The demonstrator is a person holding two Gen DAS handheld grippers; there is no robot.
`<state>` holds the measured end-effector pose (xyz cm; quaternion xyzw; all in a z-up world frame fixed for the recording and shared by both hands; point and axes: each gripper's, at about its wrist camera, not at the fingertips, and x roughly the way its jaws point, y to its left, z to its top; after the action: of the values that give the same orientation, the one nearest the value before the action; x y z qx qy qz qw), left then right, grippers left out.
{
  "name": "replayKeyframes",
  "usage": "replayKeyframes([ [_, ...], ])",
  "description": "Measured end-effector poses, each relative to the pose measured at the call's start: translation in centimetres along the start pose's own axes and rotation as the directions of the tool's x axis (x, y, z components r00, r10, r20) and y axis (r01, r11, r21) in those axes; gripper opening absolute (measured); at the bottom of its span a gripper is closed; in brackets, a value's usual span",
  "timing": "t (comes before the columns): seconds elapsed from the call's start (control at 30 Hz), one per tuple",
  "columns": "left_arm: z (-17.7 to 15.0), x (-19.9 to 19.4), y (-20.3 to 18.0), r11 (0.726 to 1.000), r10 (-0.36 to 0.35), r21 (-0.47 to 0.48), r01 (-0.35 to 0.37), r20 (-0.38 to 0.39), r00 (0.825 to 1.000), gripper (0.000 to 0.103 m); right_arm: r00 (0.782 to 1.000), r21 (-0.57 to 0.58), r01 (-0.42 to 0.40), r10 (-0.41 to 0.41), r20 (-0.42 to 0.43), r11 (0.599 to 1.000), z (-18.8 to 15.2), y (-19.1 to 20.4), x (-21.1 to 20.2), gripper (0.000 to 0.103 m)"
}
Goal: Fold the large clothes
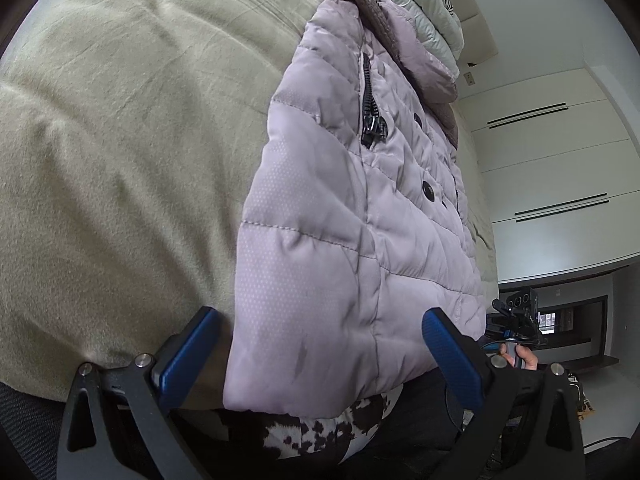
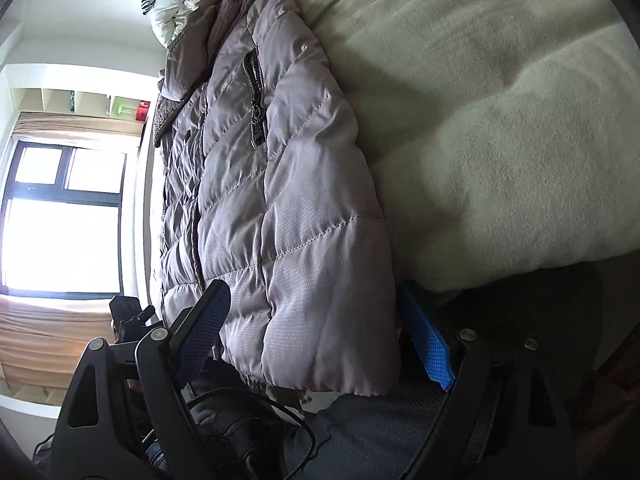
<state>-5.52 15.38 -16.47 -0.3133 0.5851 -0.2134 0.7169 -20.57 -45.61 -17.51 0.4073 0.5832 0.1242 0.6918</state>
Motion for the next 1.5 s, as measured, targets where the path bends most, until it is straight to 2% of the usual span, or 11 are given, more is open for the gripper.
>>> replayKeyframes([
  [0.1,0.1,-0.2,0.4,0.999,-0.035,-0.031,0.034,-0.009,0.999,0.102,1.000,0.014,-0.030,0.030,0.007,0.999,0.1,-0.3,-0.1,0.085],
  [0.27,0.0,-0.3,1.4,0.989,-0.112,-0.099,0.110,-0.020,0.993,0.101,0.999,0.011,-0.037,0.037,-0.001,0.999,0.3,-0.2,0.2,0.076],
  [0.4,0.0,0.0,1.6,0.984,-0.138,-0.122,0.133,-0.034,0.990,0.097,0.999,0.011,-0.034,0.034,-0.003,0.999,0.2,-0.5,0.5,0.060],
  [0.7,0.2,0.0,1.9,0.986,-0.117,-0.125,0.111,-0.048,0.992,0.066,1.000,0.025,-0.021,0.021,-0.003,0.999,0.4,-1.1,0.6,0.038],
  [0.77,0.1,-0.1,1.9,0.989,-0.089,-0.119,0.084,-0.034,0.995,0.042,1.000,0.016,-0.009,0.009,-0.002,1.000,0.4,-0.9,0.5,0.034],
  [0.8,0.1,-0.2,1.7,0.990,-0.090,-0.110,0.087,-0.025,0.996,0.036,1.000,0.006,-0.001,0.001,0.000,1.000,0.3,-0.6,0.5,0.033],
  [0.83,0.0,-0.4,1.4,0.992,-0.082,-0.095,0.080,-0.011,0.997,0.024,1.000,-0.006,0.012,-0.012,0.004,1.000,0.3,-0.2,0.5,0.028],
  [0.93,-0.2,-0.8,-0.2,0.999,-0.024,-0.033,0.024,0.015,1.000,0.014,0.998,-0.043,0.056,-0.055,0.021,0.997,0.0,0.6,0.4,0.017],
  [1.03,-0.5,-1.0,-1.1,1.000,0.009,0.005,-0.009,0.032,0.999,0.010,0.994,-0.078,0.105,-0.101,0.045,0.991,-0.4,2.0,0.1,0.010],
  [1.17,-1.1,-1.4,-1.8,0.999,0.020,0.034,-0.021,0.032,0.999,0.010,0.988,-0.124,0.144,-0.136,0.077,0.982,-1.3,3.7,-0.6,0.008],
  [1.5,-4.6,-5.0,-3.1,0.993,0.043,0.108,-0.039,-0.034,0.998,0.010,0.984,-0.217,0.179,-0.175,0.035,0.960,-4.8,6.7,-3.5,0.007],
])
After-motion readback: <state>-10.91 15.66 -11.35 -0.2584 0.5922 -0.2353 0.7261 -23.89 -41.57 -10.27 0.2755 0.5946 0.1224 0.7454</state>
